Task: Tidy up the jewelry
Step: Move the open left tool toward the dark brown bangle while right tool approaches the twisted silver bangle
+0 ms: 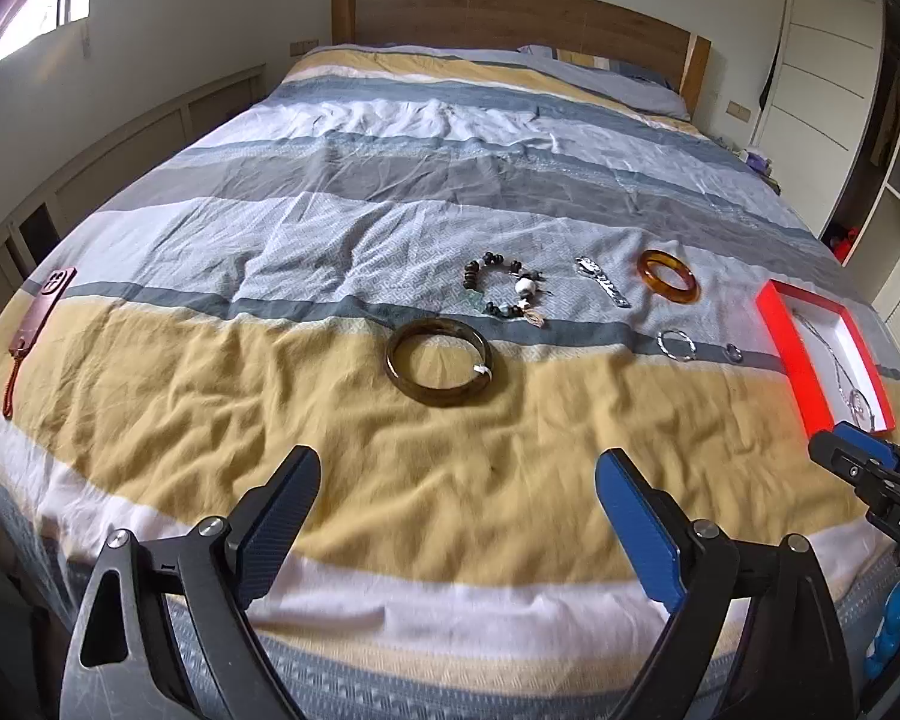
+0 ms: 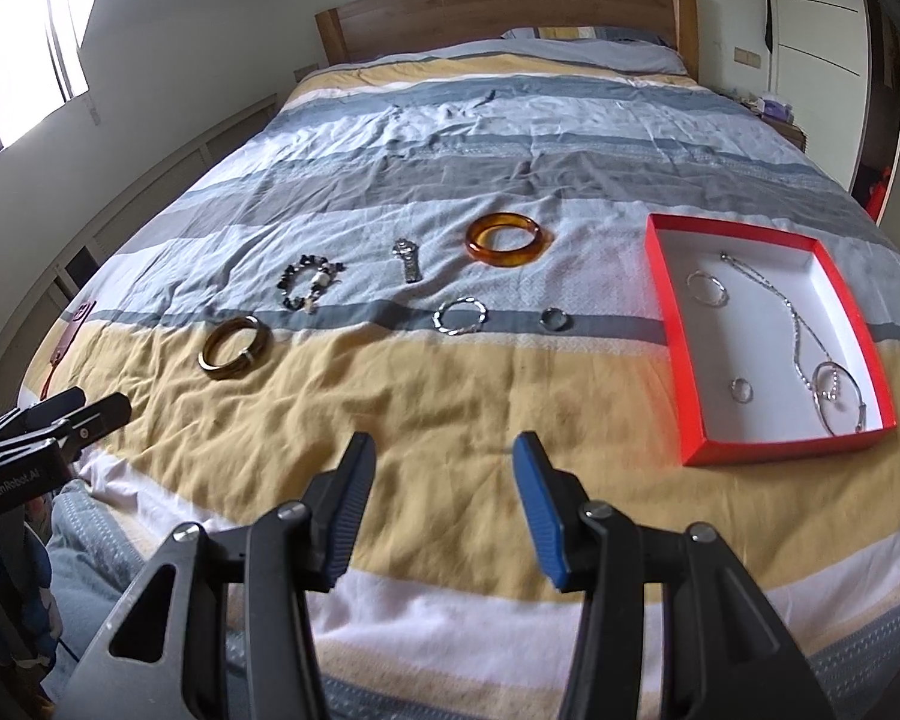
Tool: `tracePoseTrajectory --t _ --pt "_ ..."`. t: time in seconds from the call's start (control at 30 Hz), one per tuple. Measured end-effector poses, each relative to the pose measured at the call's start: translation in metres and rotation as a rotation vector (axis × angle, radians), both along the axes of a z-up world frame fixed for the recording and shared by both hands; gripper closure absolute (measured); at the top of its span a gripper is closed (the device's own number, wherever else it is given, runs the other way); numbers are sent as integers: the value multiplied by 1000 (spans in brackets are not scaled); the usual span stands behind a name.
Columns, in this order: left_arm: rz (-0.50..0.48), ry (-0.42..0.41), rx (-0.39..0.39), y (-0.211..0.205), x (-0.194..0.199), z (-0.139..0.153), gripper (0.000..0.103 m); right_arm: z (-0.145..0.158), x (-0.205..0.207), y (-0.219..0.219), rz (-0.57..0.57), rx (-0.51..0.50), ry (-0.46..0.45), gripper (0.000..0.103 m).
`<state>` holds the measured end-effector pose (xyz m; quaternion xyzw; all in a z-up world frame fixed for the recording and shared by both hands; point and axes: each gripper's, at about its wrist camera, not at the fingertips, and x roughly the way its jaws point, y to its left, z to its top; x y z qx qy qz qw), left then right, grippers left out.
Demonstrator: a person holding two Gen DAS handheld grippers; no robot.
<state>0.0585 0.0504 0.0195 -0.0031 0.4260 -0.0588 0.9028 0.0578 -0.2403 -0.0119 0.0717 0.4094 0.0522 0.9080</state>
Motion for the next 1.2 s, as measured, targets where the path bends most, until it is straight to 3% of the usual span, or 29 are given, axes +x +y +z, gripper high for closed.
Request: tracePoseTrajectory --t 0.57,0.7,0.93,1.2 --pt "-33 32 24 -9 69 -32 12 -28 68 -15 -18 26 36 57" --pt "-59 57 -1 -14 83 -43 23 -35 82 -13 -8 28 44 57" --pt "-101 74 -19 -24 98 -55 27 -46 105 -5 24 32 56 57" --pt "-107 123 -17 -23 114 -75 43 -61 128 2 47 28 77 57"
